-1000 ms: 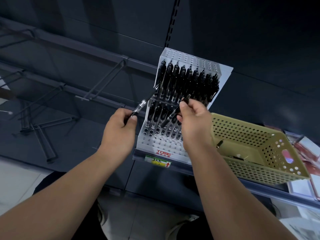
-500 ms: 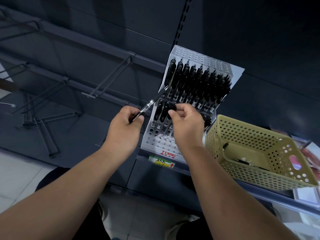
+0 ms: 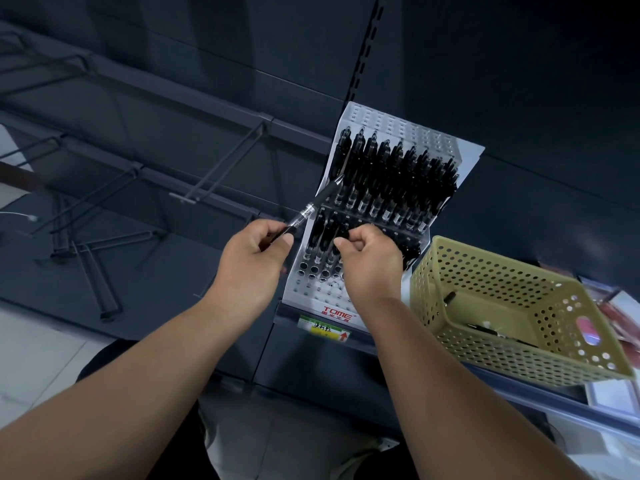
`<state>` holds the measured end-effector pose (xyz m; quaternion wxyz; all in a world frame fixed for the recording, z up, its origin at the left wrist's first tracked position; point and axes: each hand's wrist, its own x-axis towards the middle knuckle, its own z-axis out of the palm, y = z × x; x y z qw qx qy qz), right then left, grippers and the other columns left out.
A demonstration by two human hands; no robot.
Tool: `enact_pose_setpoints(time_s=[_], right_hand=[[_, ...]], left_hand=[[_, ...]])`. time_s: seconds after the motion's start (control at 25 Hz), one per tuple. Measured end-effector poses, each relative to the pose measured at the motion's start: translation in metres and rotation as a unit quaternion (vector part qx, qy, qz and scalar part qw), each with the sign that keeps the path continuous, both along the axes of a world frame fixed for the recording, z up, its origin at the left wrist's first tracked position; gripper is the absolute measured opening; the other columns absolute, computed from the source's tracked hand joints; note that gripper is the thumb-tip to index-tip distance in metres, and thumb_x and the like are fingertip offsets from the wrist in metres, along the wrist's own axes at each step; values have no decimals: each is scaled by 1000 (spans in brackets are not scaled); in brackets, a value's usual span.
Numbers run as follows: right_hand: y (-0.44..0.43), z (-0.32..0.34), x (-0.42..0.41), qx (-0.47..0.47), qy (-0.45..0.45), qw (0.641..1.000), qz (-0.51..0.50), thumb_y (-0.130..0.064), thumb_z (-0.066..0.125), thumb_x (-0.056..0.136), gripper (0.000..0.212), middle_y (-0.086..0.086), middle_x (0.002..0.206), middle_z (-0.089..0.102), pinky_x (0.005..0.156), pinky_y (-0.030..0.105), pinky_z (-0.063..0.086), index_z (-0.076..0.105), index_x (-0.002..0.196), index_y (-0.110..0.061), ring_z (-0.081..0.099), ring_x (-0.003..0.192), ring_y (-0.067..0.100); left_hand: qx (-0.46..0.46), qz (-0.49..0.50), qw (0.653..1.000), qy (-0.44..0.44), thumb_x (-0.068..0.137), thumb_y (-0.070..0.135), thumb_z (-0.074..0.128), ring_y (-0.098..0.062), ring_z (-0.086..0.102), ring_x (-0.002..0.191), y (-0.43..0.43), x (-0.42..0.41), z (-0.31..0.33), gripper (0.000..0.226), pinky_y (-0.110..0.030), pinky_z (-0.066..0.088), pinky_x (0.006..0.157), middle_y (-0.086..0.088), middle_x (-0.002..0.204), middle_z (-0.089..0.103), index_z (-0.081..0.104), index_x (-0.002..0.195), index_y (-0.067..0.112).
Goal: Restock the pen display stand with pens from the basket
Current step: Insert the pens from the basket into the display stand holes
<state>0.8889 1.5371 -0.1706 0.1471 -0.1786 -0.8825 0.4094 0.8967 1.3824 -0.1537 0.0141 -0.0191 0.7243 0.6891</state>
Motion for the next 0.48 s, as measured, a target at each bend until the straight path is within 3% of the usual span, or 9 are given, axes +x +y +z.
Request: enact_pose_setpoints(time_s=[0.08,0.2,0.32,0.48], right_hand=[[0,4,0,-13,-15,1000,1,-24,62,94,16,-9,72,57,51,23,38,65,103,-12,48,55,6],[1,8,10,-55,-15,998,-4,-27,62,94,20,-9,85,65,63,28,51,63,111,-17,60,71,7],[3,8,25,-81,42,996,-20,-26,60,94,12,-8,89,66,68,34,55,60,106,-23,63,75,10],[8,13,49,-6,162,986,-33,-13,61,93,19,-3,106,57,68,16,47,61,111,-18,58,73,9]], left_hand=[[6,-12,1000,3,97,18,52,-1,52,56,1,4,6,23,-13,44,52,15,60,58,63,84,33],[15,-45,999,-3,99,13,44,2,50,50,2,10,16,29,-16,45,54,17,54,57,65,88,29],[23,-55,998,-13,95,4,38,-4,46,52,5,12,20,36,-24,47,60,5,64,53,66,92,26],[22,-95,995,-17,96,4,42,-9,48,55,17,21,25,20,-26,48,60,-2,71,56,59,99,12]])
